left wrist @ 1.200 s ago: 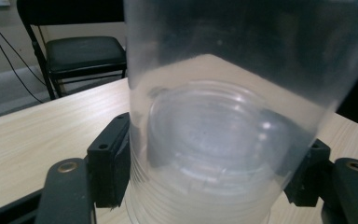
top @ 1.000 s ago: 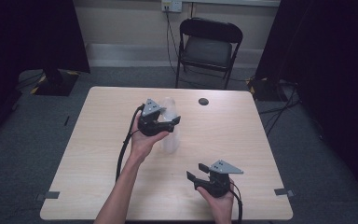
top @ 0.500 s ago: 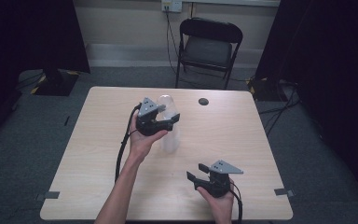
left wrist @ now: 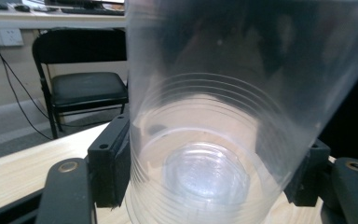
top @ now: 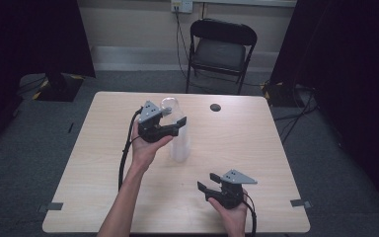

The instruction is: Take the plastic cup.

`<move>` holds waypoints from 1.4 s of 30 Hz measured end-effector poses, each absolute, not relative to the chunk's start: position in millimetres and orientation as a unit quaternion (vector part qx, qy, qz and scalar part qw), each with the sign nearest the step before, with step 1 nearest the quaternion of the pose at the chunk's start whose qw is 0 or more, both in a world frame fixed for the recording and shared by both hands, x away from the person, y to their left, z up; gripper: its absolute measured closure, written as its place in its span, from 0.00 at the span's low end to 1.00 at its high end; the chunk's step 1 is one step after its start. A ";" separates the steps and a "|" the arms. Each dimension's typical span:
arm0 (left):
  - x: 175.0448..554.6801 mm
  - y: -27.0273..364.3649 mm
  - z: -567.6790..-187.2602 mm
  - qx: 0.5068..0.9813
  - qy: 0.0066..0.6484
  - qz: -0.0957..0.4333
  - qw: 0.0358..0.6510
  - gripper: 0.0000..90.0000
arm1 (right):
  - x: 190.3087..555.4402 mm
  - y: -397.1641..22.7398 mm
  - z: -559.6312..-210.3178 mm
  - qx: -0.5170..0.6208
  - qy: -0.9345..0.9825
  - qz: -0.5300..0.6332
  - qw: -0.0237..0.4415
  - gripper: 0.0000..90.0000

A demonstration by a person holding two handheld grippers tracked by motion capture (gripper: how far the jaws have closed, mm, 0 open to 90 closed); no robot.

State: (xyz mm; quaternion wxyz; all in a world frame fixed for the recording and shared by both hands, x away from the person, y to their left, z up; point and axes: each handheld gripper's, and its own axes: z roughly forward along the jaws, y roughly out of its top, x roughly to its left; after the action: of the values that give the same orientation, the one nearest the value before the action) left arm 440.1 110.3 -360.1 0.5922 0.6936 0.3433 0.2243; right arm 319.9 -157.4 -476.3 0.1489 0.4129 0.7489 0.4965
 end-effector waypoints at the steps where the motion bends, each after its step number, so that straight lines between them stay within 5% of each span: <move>1: 438.2 112.5 -358.3 0.692 0.345 0.223 0.594 0.34 | 319.6 -157.3 -476.1 0.413 0.749 0.496 0.150 0.43; 23: 391.6 156.5 -370.2 0.681 0.370 0.190 0.603 0.36 | 316.4 -148.2 -472.8 0.392 0.757 0.497 0.162 0.51; 42: 333.4 146.0 -432.3 0.661 0.419 0.042 0.621 0.36 | 310.4 -122.5 -470.8 0.322 0.770 0.519 0.184 0.52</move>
State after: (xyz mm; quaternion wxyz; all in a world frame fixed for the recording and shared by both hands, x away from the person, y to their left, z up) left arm 333.4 146.0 -432.3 0.6214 0.6609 0.4186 0.0416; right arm 310.4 -122.5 -470.8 0.1843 0.3220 0.7698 0.5194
